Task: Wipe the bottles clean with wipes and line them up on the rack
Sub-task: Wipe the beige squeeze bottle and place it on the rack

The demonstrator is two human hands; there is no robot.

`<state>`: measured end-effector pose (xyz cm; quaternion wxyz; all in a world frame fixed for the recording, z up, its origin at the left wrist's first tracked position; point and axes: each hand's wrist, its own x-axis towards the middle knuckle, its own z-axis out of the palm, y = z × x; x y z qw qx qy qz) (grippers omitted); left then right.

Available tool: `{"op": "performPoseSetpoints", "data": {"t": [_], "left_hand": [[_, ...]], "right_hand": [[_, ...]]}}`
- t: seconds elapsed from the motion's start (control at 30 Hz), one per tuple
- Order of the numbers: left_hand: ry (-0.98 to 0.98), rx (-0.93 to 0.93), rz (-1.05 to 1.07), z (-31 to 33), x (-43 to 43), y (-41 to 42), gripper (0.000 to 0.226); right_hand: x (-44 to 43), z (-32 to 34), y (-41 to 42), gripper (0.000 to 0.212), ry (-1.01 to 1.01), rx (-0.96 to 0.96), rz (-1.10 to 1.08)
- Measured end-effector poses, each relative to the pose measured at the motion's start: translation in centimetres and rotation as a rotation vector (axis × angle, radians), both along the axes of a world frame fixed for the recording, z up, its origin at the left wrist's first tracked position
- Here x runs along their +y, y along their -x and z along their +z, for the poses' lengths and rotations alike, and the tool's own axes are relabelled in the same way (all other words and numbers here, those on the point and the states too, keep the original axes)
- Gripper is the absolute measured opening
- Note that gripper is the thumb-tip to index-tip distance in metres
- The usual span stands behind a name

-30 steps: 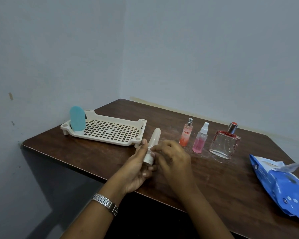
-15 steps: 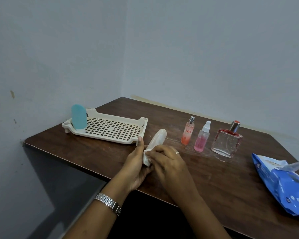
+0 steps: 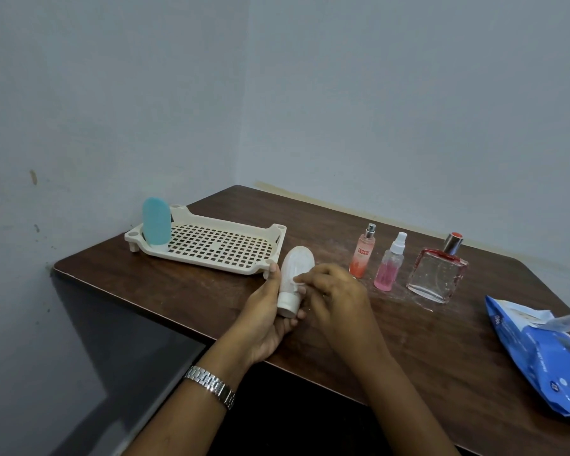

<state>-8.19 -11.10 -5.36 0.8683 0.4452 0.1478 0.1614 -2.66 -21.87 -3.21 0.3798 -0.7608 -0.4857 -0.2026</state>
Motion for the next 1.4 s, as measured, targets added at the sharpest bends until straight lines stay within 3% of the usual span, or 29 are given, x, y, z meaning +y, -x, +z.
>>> {"op": "performPoseSetpoints", "data": {"t": [0.37, 0.83, 1.4], "left_hand": [[0.044, 0.021, 0.003, 0.4, 0.0, 0.4, 0.053], [0.160, 0.015, -0.064, 0.8, 0.4, 1.1, 0.043], [0.035, 0.061, -0.067, 0.8, 0.1, 1.1, 0.044]], "right_hand": [[-0.3, -1.0, 0.0, 0.018, -0.134, 0.011, 0.025], [0.4, -1.1, 0.6, 0.018, -0.368, 0.160, -0.018], [0.0, -0.1, -0.7, 0.026, -0.440, 0.270, -0.078]]}}
